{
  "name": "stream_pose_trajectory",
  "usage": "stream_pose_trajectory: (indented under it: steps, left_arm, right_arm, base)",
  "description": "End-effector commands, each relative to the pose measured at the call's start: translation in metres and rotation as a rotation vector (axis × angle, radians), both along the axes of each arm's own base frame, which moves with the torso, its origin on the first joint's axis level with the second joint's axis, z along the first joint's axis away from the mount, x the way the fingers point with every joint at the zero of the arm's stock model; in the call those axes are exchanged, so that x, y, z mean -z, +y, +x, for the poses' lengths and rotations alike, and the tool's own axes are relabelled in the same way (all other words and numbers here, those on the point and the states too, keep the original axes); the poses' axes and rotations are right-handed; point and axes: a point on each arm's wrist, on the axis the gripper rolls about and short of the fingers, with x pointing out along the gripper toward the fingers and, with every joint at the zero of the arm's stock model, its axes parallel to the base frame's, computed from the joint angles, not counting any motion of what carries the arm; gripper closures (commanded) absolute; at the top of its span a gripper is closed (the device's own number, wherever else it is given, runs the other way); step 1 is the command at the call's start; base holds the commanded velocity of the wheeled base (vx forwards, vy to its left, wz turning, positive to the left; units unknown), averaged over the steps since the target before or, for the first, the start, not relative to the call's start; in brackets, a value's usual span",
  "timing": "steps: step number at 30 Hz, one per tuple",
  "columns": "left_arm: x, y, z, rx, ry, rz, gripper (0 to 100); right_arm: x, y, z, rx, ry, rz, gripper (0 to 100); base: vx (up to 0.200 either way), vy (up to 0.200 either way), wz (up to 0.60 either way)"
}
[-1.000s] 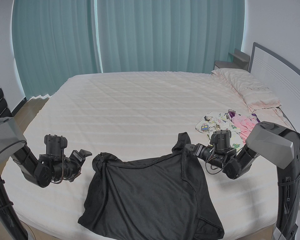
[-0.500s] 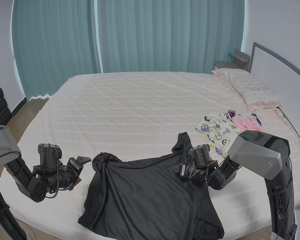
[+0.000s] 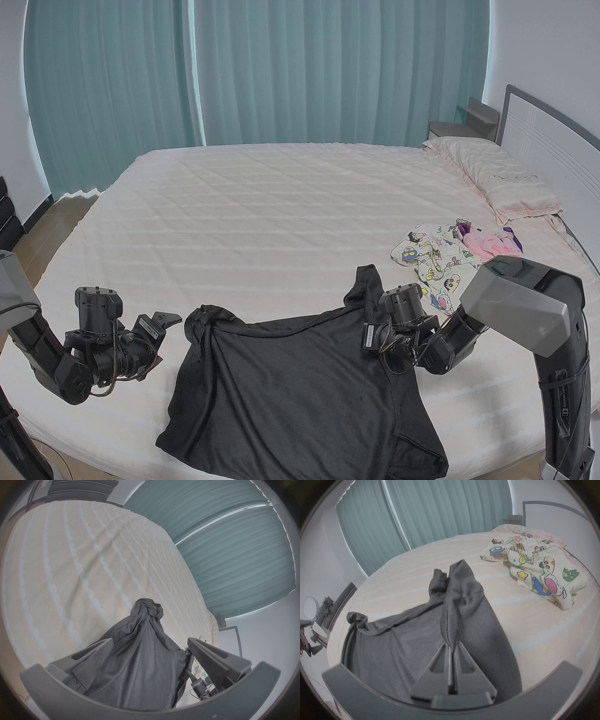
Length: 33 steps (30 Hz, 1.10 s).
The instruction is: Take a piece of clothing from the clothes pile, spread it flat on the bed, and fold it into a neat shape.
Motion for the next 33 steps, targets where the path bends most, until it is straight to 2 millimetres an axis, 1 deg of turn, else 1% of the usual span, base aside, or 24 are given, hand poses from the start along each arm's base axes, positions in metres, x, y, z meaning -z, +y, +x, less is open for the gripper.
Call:
stream_pose_trajectory:
  steps: [1, 5, 7, 12, 16, 18, 19, 22, 27, 33]
  left_arm:
    - [0.001, 0.0, 0.0, -0.001, 0.002, 0.0, 0]
    - [0.001, 0.0, 0.0, -0.003, 0.005, -0.006, 0]
    - [0.001, 0.0, 0.0, -0.005, 0.006, -0.008, 0]
    - [0.003, 0.0, 0.0, 0.006, 0.013, -0.015, 0]
    - [0.005, -0.001, 0.001, 0.017, 0.024, -0.023, 0]
    - [0.006, -0.001, 0.001, 0.017, 0.027, -0.023, 0]
    - [0.007, -0.001, 0.002, 0.017, 0.03, -0.023, 0]
    - [0.009, -0.001, 0.003, 0.015, 0.036, -0.022, 0]
    - [0.009, 0.001, 0.004, 0.011, 0.036, -0.022, 0]
    - [0.009, 0.001, 0.006, -0.002, 0.034, -0.039, 0]
  right_arm:
    - [-0.031, -0.018, 0.001, 0.031, -0.041, 0.05, 100]
    - [-0.04, -0.051, 0.005, 0.037, -0.02, 0.112, 100]
    - [-0.039, -0.069, 0.006, 0.05, 0.001, 0.138, 100]
    - [-0.033, -0.114, 0.011, 0.092, -0.008, 0.211, 100]
    - [-0.02, -0.14, 0.014, 0.131, -0.014, 0.231, 100]
    - [-0.017, -0.144, 0.015, 0.138, -0.017, 0.235, 100]
    - [-0.011, -0.149, 0.016, 0.158, -0.017, 0.243, 100]
    - [-0.005, -0.152, 0.017, 0.194, -0.017, 0.29, 100]
    - [-0.005, -0.158, 0.017, 0.221, -0.016, 0.305, 100]
    - [-0.002, -0.179, 0.014, 0.274, -0.006, 0.301, 100]
  base:
    - [0.0, 0.0, 0.0]
    - [0.0, 0.0, 0.0]
    - [0.0, 0.0, 0.0]
    - [0.0, 0.0, 0.0]
    - [0.0, 0.0, 0.0]
    - [0.0, 0.0, 0.0]
    - [0.0, 0.0, 0.0]
    - [0.0, 0.0, 0.0]
    - [0.0, 0.0, 0.0]
    - [0.0, 0.0, 0.0]
